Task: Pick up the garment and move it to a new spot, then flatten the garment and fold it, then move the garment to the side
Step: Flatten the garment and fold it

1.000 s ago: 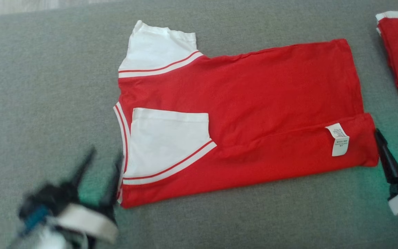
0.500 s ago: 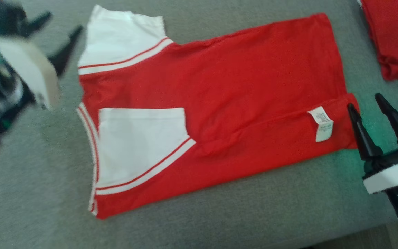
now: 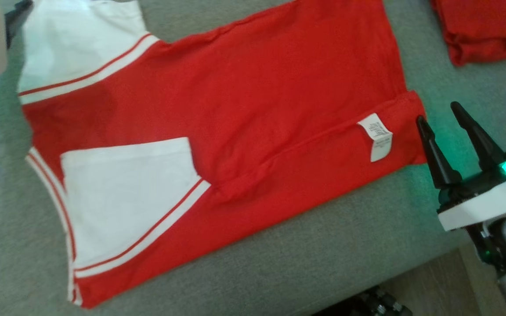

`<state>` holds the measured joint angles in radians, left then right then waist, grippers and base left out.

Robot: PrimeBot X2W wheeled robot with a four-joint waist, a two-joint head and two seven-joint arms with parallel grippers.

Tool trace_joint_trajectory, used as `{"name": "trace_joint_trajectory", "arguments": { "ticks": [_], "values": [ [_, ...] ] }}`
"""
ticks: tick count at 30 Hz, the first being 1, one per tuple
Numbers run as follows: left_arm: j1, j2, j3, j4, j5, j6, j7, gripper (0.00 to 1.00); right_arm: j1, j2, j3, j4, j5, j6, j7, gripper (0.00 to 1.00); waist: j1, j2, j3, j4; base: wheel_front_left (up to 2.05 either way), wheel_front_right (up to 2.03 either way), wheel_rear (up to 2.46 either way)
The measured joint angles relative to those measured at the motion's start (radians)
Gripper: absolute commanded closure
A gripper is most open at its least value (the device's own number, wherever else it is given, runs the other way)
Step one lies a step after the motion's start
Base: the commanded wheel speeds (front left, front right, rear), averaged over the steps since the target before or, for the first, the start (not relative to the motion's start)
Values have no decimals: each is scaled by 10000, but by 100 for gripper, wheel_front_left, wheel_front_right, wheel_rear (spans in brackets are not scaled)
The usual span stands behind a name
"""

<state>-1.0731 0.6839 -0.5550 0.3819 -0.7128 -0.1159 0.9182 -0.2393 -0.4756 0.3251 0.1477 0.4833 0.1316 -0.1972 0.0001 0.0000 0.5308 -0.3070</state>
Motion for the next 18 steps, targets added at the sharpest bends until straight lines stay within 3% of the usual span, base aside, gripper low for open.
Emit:
{"name": "trace_joint_trajectory", "arguments": {
  "ticks": [14, 15, 16, 17, 18],
  "values": [
    [-377, 508, -397, 508, 142, -77, 297, 0, -399, 272, 462, 702, 127, -2, -353, 0, -1, 0, 500, -884, 0, 0, 0],
    [-413, 537, -393, 508, 75, -79, 395, 30, -397, 272, 468, 752, 127, -2, -420, 0, -2, 0, 512, -901, 0, 0, 0],
    [-448, 537, -383, 514, -33, -75, 514, 73, -398, 272, 468, 790, 127, -2, -422, 0, -1, 0, 518, -910, 0, 0, 0],
    [-462, 533, -382, 516, -150, -75, 640, 100, -399, 272, 468, 817, 127, -2, -424, 0, 0, 0, 513, -911, 0, 0, 0],
    [-461, 533, -382, 514, -242, -73, 748, 100, -401, 272, 468, 842, 127, -2, -437, 0, -1, 0, 503, -906, 0, 0, 0]
  ]
}}
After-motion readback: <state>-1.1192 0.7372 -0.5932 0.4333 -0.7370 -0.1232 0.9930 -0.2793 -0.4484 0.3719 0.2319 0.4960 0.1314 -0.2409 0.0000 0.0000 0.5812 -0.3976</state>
